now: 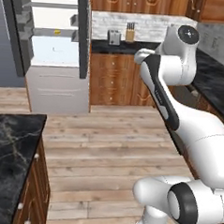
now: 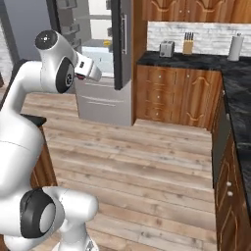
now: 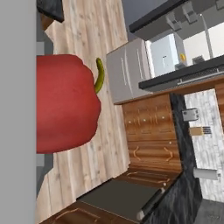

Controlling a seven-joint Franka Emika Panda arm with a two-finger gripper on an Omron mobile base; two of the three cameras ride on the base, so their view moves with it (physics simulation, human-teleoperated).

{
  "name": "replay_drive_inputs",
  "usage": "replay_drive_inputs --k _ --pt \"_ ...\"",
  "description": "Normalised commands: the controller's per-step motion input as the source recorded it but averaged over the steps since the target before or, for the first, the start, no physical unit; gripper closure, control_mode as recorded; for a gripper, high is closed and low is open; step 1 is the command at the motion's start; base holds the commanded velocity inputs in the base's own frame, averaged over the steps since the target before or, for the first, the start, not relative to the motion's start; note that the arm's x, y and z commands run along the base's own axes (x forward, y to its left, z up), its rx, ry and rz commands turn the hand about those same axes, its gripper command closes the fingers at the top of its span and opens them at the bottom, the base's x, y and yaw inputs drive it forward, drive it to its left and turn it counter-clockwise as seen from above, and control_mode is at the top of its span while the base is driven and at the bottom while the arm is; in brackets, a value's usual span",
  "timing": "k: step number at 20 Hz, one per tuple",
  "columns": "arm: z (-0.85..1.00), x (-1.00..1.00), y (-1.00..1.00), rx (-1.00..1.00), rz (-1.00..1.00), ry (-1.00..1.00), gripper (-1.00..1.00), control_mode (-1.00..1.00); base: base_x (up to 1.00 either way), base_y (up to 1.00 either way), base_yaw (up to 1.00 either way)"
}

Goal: Take the cheese, fish, and bell pepper from the fridge and place them on the plate on the dining counter to create an appetizer plate.

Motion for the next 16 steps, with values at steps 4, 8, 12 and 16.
replay_drive_inputs --k 4,8,12,16 --pt "0.0 0.0 0.0 0.0 0.0 0.0 1.0 1.0 -1.0 -0.22 0.0" --pt "0.0 0.0 0.0 0.0 0.0 0.0 1.0 1.0 -1.0 -0.34 0.0" --pt "0.0 0.0 0.0 0.0 0.0 0.0 1.0 1.0 -1.0 -0.56 0.0" --pt "0.0 0.0 0.0 0.0 0.0 0.0 1.0 1.0 -1.0 -0.52 0.0"
